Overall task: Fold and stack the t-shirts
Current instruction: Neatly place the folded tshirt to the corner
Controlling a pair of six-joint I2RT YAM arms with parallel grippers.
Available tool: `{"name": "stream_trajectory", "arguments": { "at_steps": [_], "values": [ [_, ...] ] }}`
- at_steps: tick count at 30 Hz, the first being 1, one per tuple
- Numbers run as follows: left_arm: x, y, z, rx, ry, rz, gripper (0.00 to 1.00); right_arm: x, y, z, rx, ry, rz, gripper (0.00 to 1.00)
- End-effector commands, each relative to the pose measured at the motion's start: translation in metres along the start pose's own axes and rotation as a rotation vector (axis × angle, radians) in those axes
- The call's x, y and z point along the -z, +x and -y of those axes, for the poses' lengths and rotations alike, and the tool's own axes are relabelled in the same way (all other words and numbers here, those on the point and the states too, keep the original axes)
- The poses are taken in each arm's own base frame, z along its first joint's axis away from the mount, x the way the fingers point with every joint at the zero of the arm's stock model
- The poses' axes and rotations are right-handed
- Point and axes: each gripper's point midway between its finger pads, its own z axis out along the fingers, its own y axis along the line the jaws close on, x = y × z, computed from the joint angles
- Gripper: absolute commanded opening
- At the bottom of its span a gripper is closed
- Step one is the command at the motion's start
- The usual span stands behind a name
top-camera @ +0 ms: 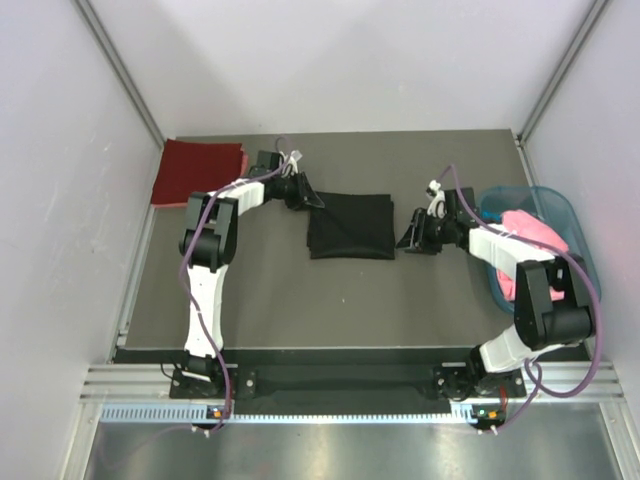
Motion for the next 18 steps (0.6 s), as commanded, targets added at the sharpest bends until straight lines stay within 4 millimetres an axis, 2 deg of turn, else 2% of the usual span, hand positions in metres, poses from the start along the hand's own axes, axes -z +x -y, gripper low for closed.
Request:
{"name": "stream_trajectory", "arguments": {
  "at_steps": [1, 2, 3, 4, 6, 7, 9, 13, 16, 17, 18],
  "values": [
    [0.0, 0.018, -0.021, 0.028, -0.101, -0.032, 0.2, 0.01, -0.014, -0.015, 0.051, -0.032, 0.064, 0.38],
    [0.005, 0.015, -0.016, 0.016, -0.11, -0.025, 0.02, 0.011, -0.015, -0.015, 0.051, -0.034, 0.067, 0.38],
    [0.008, 0.009, -0.014, 0.008, -0.127, -0.015, 0.0, 0.011, -0.015, -0.016, 0.049, -0.037, 0.07, 0.39],
    [0.014, 0.011, -0.019, 0.024, -0.187, -0.025, 0.0, 0.013, -0.016, -0.017, 0.049, -0.041, 0.076, 0.38],
    [0.028, -0.002, -0.009, -0.031, -0.234, 0.002, 0.0, 0.014, -0.016, -0.02, 0.05, -0.048, 0.081, 0.38],
    [0.035, -0.007, -0.014, -0.046, -0.294, 0.022, 0.0, 0.016, -0.017, -0.021, 0.053, -0.05, 0.088, 0.38],
    [0.052, -0.005, -0.009, -0.075, -0.344, 0.01, 0.0, 0.02, -0.017, -0.023, 0.056, -0.056, 0.094, 0.38],
    [0.08, -0.006, -0.014, -0.131, -0.471, 0.015, 0.0, 0.027, -0.018, -0.028, 0.067, -0.061, 0.109, 0.39],
    [0.106, -0.018, -0.021, -0.175, -0.581, 0.049, 0.0, 0.032, -0.02, -0.032, 0.077, -0.067, 0.12, 0.39],
    [0.117, -0.028, -0.019, -0.197, -0.609, 0.078, 0.0, 0.033, -0.02, -0.033, 0.077, -0.068, 0.122, 0.39],
    [0.123, -0.03, -0.018, -0.199, -0.622, 0.077, 0.0, 0.034, -0.021, -0.033, 0.082, -0.069, 0.128, 0.39]
  ]
}}
